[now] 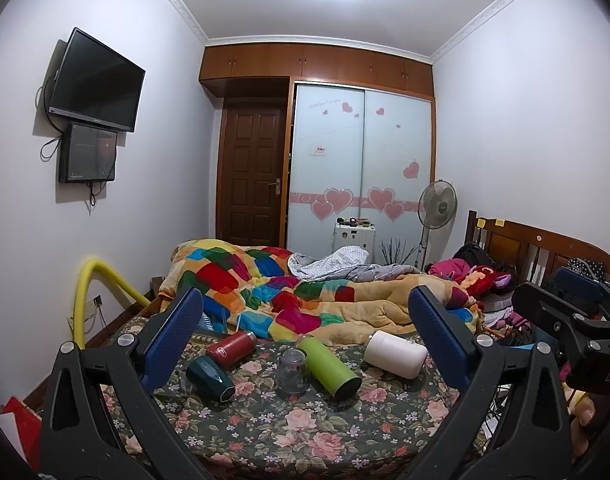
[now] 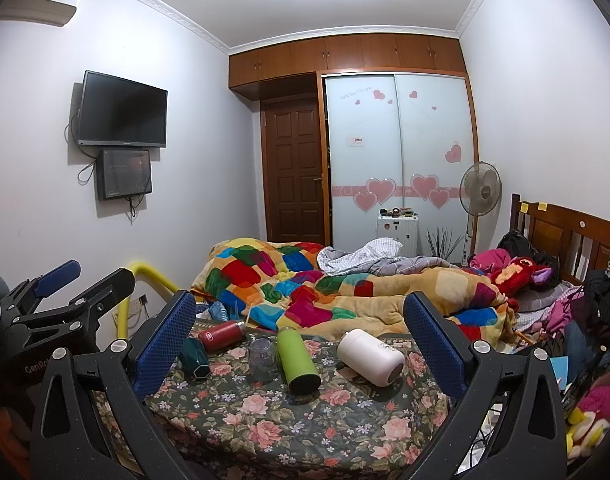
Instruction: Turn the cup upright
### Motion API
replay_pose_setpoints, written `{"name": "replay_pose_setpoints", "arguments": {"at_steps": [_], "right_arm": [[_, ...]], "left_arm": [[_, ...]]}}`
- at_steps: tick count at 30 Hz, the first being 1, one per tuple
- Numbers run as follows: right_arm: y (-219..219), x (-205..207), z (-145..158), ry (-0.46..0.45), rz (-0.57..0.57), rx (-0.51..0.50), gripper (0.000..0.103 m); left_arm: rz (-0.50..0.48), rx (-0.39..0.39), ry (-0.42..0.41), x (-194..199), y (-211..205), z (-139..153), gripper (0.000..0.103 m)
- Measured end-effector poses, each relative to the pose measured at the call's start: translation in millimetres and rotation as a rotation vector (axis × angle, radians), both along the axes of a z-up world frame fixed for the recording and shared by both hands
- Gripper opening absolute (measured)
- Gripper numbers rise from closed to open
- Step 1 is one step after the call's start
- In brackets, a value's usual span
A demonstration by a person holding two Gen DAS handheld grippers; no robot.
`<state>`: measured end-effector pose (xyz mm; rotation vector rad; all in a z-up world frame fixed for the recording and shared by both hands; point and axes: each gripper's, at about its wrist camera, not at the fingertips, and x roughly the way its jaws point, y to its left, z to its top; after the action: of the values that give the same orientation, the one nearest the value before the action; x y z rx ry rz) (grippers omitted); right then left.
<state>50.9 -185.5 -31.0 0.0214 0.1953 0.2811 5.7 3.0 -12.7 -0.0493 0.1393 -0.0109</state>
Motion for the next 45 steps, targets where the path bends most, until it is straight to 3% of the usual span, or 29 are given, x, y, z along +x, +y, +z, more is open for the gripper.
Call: {"name": "replay_pose_setpoints", "arguments": {"at_steps": [17,28,36,45], "right_arm": [[1,0,0,0.001,0.000,-0.002,0.103],[1,18,-5,0.038,0.002,-0.023,0.103],[13,63,-32,0.140,-0.009,-0.085,0.103],[37,149,-96,0.366,0.017,-0.207,0.103]], "left_arm": [[0.001,-0.006,0.003,1,2,-2,0.103],[0.018,-0.022,0.029,13,-1,-19,0.103],[0.036,-0.075,0.150,62,16,-49,0.103],[0.078,-0.156,0.363,134,53,-100,0.103]]}}
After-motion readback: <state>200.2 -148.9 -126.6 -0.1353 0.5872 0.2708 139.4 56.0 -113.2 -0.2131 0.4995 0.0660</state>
